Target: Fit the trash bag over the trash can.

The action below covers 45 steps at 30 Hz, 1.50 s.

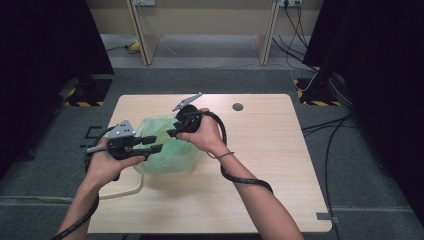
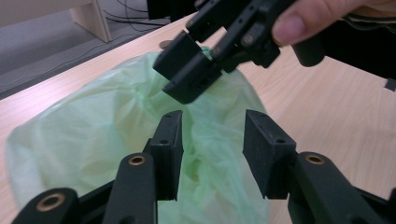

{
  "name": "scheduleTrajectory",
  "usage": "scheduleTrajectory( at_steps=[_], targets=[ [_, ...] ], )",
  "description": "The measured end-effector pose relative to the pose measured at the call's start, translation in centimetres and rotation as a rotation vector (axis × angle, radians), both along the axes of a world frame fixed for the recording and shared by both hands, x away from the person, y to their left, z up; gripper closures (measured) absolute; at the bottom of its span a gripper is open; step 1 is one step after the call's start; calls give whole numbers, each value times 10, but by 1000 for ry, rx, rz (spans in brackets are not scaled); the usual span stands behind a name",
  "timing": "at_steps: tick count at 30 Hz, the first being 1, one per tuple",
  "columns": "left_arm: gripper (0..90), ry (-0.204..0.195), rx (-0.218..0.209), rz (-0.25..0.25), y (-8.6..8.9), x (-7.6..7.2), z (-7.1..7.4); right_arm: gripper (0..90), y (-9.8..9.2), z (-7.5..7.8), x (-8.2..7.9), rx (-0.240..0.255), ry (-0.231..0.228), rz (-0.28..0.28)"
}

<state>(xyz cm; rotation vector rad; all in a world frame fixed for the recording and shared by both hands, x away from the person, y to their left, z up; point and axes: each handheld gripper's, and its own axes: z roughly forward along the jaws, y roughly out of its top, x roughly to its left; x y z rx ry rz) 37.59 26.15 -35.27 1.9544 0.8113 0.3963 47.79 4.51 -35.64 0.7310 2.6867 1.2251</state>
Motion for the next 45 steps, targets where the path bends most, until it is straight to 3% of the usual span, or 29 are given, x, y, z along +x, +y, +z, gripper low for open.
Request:
scheduleTrajectory(
  at_steps=[4,7,13,16,21,25,31,35,37,39,41,43,45],
  targets=[
    [560,-6,1,60,9,4,-1,573,7,-5,-1,-32,20,23],
    [560,-19,34,106,12,7,-2,575,7,-8,-3,-78,44,39],
    [546,-23,47,133,12,12,-5,584,-3,-11,-12,-145,100,82],
    [535,-32,77,145,9,16,-7,584,-8,-10,-16,-159,96,96],
    [519,-29,94,148,5,21,-6,583,-16,-9,-21,-149,130,125],
    [508,-35,103,166,5,26,-5,590,-21,-8,-23,-138,146,114],
    [475,-36,120,190,5,33,-7,591,-28,-10,-21,-75,242,90],
    [444,-31,125,210,4,38,-9,576,-31,-11,-19,-57,266,79],
    [421,-35,142,225,5,41,-10,565,-32,-7,-20,-43,258,81],
    [395,-34,151,238,5,44,-10,558,-35,3,-20,10,228,63],
    [378,-35,159,247,4,47,-9,524,-38,13,-17,43,161,18],
    [359,-29,168,257,4,51,-10,475,-43,21,-9,53,66,-52],
    [321,-14,181,268,3,57,-11,426,-46,23,2,20,-9,-140]
  ],
)
